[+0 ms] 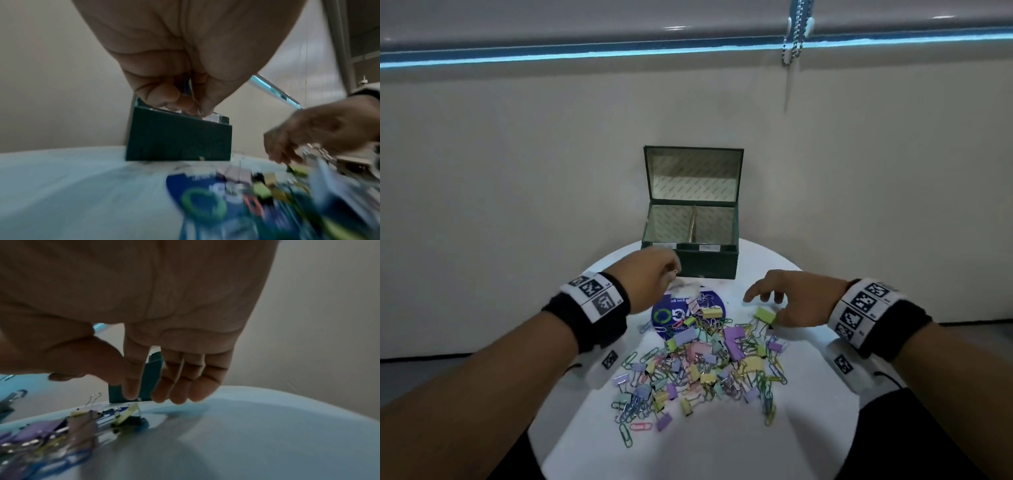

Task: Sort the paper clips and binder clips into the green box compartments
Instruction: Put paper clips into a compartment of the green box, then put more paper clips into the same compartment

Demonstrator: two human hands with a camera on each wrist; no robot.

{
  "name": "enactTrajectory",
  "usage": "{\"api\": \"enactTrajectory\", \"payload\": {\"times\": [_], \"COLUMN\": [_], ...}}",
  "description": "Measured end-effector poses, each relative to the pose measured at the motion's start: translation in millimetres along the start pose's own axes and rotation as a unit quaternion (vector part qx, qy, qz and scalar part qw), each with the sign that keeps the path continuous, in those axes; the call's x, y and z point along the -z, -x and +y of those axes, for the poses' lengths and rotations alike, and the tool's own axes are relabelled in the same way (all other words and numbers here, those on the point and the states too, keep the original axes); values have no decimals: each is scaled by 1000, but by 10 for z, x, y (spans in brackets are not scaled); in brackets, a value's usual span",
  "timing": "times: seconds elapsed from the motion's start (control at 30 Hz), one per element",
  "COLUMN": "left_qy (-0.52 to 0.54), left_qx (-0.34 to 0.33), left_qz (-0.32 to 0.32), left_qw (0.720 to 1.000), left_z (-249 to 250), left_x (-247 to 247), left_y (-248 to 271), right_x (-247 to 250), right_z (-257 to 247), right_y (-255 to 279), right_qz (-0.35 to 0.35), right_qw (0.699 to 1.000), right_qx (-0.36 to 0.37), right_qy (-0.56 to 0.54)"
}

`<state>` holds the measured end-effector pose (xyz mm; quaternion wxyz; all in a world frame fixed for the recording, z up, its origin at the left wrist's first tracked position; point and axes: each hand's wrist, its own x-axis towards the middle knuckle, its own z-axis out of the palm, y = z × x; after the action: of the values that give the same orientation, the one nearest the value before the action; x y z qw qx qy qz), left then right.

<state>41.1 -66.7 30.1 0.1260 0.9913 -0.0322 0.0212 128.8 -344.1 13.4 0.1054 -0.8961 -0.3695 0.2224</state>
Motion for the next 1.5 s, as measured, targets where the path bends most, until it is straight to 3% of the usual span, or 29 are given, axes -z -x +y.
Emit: {"api": "enactTrajectory", "payload": {"times": [0.1, 0.3, 0.47, 0.7, 0.77, 0.83, 0.9, 1.0, 1.17, 1.33, 1.5], "left_qy": [25, 68, 10, -5, -42, -83, -102, -97, -57, -56, -59], "left_qx": [20, 41, 48, -20, -6, 35, 68, 75, 75, 69, 60], "left_qz": [14, 45, -15, 34, -29, -134, -184, -164, -114, -109, -93], "left_qw": [999, 996, 999, 999, 999, 987, 975, 979, 989, 990, 992], "left_z": [146, 351, 442, 326, 235, 135, 58, -26, -40, -33, 12], "left_x": [115, 178, 153, 277, 274, 200, 89, -69, -181, -222, -214], "left_y": [-327, -854, -987, -412, -163, 51, 210, 353, 398, 415, 409], "right_x": [-103, -114, -73, -166, -205, -233, -242, -247, -212, -251, -251], "right_z": [58, 131, 82, 96, 86, 62, 35, 15, 0, -28, -51], "right_y": [-17, -104, -202, -175, -152, -152, -150, -143, -144, -147, -148], "right_qz": [1, 102, 158, 127, 104, 100, 98, 105, 188, 148, 75], "right_qw": [1000, 994, 987, 991, 994, 994, 994, 994, 982, 989, 996], "right_qx": [3, 21, -3, -24, -28, -18, -14, -10, 22, 9, -25], "right_qy": [21, -15, -23, 38, 34, 29, 34, 31, -17, -29, 33]}}
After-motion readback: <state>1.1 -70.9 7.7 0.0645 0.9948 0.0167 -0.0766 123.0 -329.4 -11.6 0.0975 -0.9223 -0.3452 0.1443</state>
